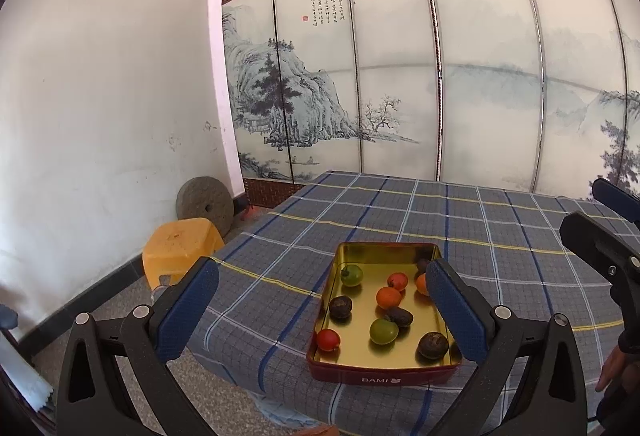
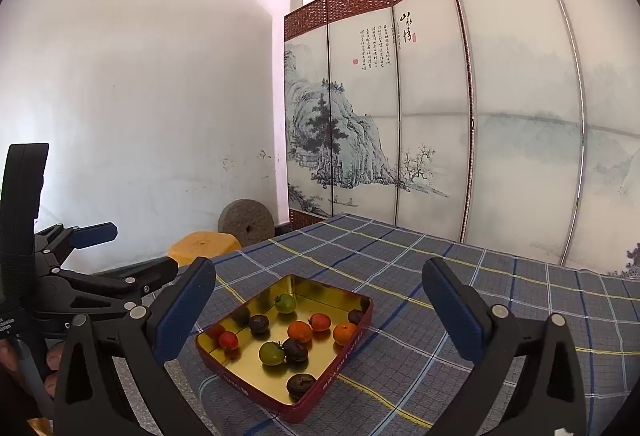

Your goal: Organize fruits

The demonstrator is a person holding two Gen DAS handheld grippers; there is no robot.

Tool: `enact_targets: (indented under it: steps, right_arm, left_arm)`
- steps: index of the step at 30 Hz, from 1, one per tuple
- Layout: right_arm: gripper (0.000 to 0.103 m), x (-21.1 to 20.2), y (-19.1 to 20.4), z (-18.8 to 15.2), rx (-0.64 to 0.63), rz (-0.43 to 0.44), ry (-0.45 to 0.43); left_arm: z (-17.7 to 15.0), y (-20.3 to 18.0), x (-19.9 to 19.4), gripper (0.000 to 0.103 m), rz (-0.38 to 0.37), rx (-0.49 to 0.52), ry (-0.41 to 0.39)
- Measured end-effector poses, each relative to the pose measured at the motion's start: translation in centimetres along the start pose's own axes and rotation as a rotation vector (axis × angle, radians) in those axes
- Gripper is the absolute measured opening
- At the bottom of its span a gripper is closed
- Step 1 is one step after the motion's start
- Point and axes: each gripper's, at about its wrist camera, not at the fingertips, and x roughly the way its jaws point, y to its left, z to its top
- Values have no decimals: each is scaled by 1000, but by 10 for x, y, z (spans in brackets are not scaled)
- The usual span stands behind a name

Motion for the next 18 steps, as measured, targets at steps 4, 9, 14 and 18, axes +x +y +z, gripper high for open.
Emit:
enact_targets:
  steps: [4, 9, 14, 18]
  right_arm:
    - [103, -2, -1, 1, 2, -3, -2]
    - [103, -1, -4, -1, 10, -5, 3]
    - [103, 3, -16, -8, 36, -16, 27]
    - [103, 5, -28, -14, 46, -35, 43]
  left_arm:
    - [0, -1, -2, 103, -4, 2, 1]
    - [0, -4, -4, 103, -10, 11, 9]
    - [-2, -8, -2, 103, -17, 24, 30]
    - [-1, -14, 7, 103, -23, 38, 52]
